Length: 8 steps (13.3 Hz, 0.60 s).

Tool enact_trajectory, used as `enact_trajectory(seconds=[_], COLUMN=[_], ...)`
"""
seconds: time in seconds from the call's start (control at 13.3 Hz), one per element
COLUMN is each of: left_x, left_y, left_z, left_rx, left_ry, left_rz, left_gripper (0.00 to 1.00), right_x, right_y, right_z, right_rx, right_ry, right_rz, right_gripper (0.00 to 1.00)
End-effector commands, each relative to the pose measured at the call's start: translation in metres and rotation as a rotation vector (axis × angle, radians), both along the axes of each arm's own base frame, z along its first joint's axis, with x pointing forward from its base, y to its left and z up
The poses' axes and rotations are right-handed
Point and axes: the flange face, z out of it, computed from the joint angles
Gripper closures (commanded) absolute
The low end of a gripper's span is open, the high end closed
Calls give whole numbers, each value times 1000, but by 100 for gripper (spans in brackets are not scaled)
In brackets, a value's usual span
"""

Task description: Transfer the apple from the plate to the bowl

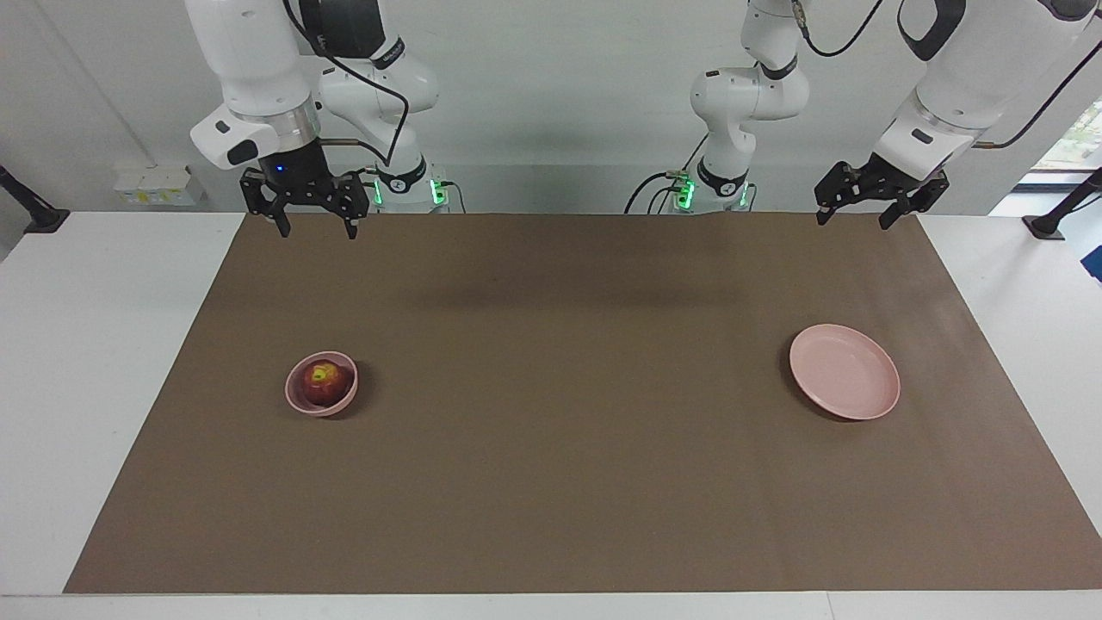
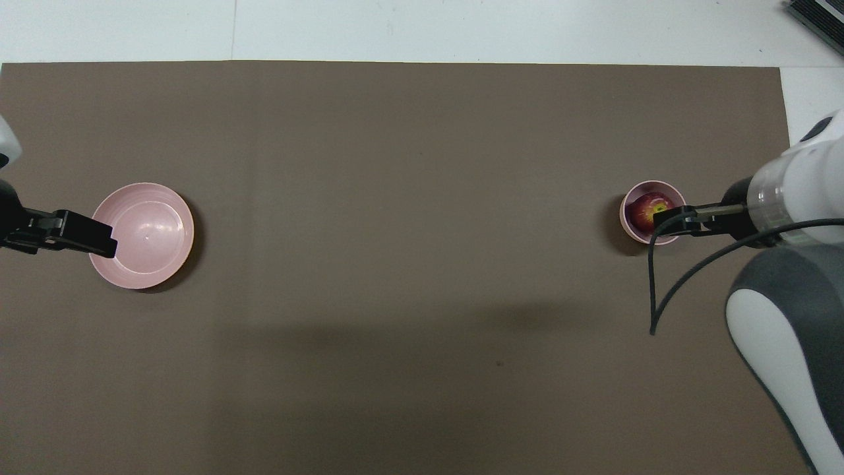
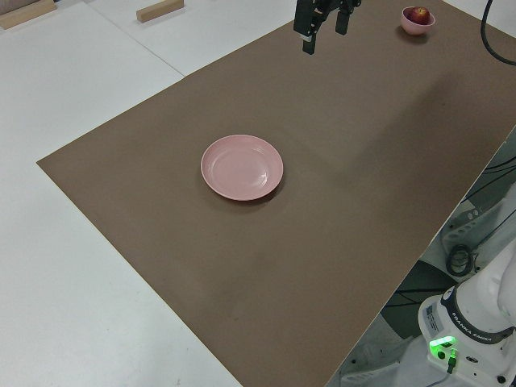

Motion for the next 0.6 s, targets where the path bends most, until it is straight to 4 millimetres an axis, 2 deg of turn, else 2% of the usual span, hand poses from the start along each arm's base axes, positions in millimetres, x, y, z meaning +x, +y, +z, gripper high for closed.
enact_trajectory(seconds=[0.0,0.08,0.23,0.38,0.53], left_x=[-4,-5,-6,-7,-6], left_y=[1,0,2,2,2], left_z=[8,12,19,21,21], left_rx=[2,5,5,2,2], left_ry=[25,43,42,25,23], left_rz=[-7,-10,-7,-8,-7], left_gripper=[0,0,0,0,0], right_x=[0,-1,-1,0,-3], right_y=[-6,-17,-26,-28,-18], right_z=[21,15,16,16,15], right_rx=[30,42,68,65,49], right_ry=[16,27,31,27,27], right_rz=[4,-9,-29,-5,14], right_gripper=[0,0,0,0,0])
